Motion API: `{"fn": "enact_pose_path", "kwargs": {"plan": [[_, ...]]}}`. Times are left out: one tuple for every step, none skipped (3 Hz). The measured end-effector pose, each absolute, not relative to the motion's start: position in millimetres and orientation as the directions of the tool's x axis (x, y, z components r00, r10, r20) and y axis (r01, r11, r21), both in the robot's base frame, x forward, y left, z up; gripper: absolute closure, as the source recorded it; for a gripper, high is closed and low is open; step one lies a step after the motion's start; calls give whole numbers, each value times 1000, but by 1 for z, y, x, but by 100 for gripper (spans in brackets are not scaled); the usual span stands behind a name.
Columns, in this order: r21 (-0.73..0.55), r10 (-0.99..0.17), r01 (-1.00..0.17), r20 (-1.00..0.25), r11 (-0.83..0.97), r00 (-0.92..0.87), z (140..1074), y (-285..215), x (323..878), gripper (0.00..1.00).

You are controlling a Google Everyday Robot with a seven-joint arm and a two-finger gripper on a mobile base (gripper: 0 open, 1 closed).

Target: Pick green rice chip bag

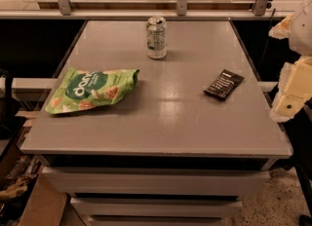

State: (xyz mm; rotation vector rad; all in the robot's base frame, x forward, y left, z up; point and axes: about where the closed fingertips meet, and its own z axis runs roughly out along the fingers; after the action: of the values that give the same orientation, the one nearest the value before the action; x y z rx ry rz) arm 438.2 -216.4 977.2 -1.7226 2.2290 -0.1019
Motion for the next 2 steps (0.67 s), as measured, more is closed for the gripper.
{"fn": "enact_pose_path", "kwargs": {"plan": [[-257, -953, -928, -205, 271, -222, 979, -207, 442, 0], [-239, -967, -946, -181, 220, -179, 979, -166, 461, 0]]}}
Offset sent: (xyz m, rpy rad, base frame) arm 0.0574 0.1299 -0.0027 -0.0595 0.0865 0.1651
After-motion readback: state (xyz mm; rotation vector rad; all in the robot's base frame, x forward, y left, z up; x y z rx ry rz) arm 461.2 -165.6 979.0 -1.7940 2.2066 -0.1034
